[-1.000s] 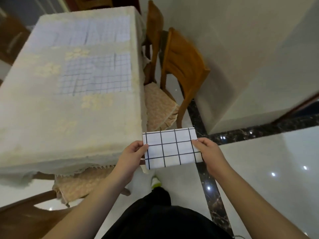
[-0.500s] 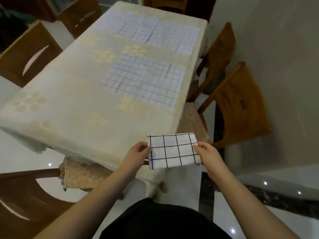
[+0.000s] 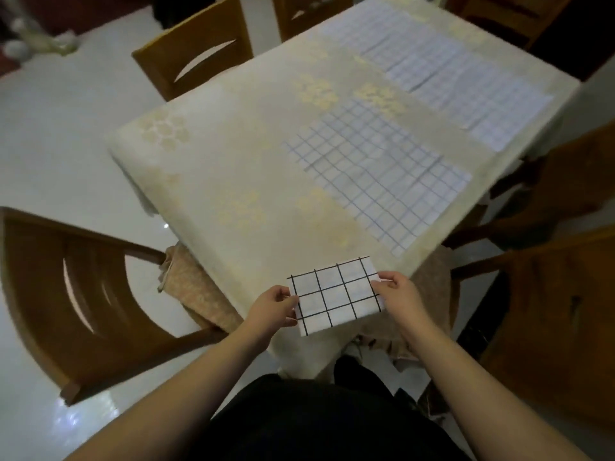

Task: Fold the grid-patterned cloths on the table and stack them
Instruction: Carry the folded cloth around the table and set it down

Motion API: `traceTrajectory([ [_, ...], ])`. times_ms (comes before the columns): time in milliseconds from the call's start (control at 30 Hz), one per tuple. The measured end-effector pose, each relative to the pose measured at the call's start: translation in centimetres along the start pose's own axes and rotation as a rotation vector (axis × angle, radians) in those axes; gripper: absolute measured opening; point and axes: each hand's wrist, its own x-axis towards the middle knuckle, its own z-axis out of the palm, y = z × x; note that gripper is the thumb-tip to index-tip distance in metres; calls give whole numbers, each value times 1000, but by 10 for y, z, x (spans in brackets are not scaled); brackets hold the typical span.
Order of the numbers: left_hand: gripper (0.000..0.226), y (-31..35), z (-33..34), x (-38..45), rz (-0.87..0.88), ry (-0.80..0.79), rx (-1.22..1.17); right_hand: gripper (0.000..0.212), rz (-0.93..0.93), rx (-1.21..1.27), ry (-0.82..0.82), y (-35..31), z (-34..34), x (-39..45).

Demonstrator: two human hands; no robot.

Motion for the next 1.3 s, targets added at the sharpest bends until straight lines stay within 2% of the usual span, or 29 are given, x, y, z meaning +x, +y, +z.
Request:
traceTrajectory([
  [167,7,-22,24,-10,-107,169,-162,26,-38,-264,-182,-6,2,45],
  [300,7,-36,40,-13,-121,271,-191,22,-109,-428,-251,-10,2,66],
  [533,7,-41,54,-11,-80,429,28,13,-251,-579,-288,-5,6,77],
  [767,9,-46,61,-14,-33,559,72,11,-313,-622,-298,1,-4,83],
  [900,20,-44,68,-15,106,685,247,19,-414,-568,-227,2,-11,82],
  [1000,40,-46,75,-5,354,610,572,30,-576,-634,-173,4,-10,76],
  [1067,59,-52,79,5,486,498,831,38,-704,-729,-261,8,0,68],
  [1167,74,-57,82,14,473,299,1136,53,-878,-989,-434,18,23,53],
  [1300,68,-69,80,18,383,236,1224,74,-918,-1303,-552,37,33,54],
])
